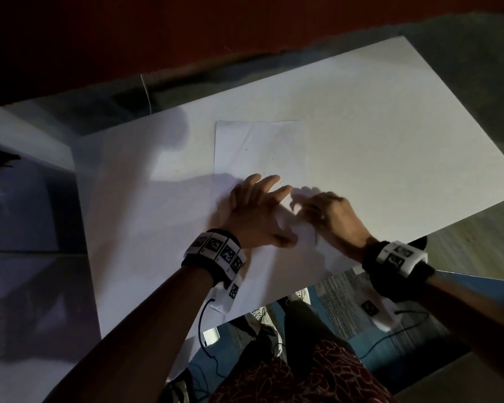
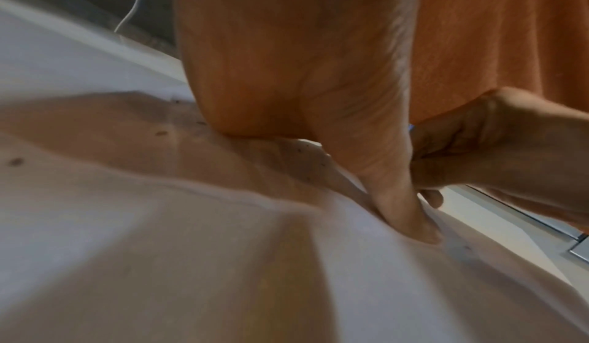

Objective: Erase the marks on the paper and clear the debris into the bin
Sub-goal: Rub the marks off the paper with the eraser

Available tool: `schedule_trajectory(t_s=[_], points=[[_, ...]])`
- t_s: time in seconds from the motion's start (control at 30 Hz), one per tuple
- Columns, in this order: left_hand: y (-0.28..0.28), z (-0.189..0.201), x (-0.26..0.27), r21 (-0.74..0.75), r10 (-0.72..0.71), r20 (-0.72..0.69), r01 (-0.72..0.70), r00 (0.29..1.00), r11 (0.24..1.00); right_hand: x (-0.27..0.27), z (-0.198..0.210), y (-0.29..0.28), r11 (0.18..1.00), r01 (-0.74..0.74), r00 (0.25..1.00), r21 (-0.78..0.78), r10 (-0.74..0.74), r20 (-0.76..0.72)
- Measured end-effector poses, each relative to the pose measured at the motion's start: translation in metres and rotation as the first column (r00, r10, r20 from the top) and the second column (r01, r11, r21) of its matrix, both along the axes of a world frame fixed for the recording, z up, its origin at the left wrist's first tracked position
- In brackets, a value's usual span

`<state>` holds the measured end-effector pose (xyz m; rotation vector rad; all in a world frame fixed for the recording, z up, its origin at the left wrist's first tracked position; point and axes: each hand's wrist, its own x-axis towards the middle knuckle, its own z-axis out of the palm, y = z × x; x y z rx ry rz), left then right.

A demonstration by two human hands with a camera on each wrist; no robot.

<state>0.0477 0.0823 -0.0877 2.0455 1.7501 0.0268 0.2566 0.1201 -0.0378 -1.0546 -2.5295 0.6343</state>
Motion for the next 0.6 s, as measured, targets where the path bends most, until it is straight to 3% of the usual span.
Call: schedule_trajectory(t_s=[0.1, 0.23, 0.4, 0.53, 0.6], points=[[0.001, -0.002, 0.001, 0.007, 0.011, 0.005, -0.011, 1.000, 1.000, -0.004, 0.000, 0.002, 0.993, 0.110, 0.993, -0.033, -0.111, -0.050], [-0.001, -0.006, -0.002, 0.027, -0.001, 0.029, 0.000, 1.000, 1.000, -0.009, 0.001, -0.026, 0.997, -0.048, 0.999, -0.068, 0.048, 0.000], [0.000, 0.000, 0.003, 0.011, 0.027, 0.006, -0.027, 1.000, 1.000, -0.004, -0.004, -0.001, 0.980, 0.160, 0.986, -0.121, -0.166, -0.036], [0.000, -0.005, 0.000, 0.028, 0.011, 0.021, -0.012, 1.000, 1.000, -0.007, -0.003, -0.024, 0.995, 0.004, 1.000, -0.102, -0.003, 0.005], [0.001, -0.002, 0.002, 0.018, 0.026, -0.007, -0.026, 1.000, 1.000, -0.002, -0.001, 0.000, 0.993, 0.084, 0.996, -0.083, -0.086, -0.023]])
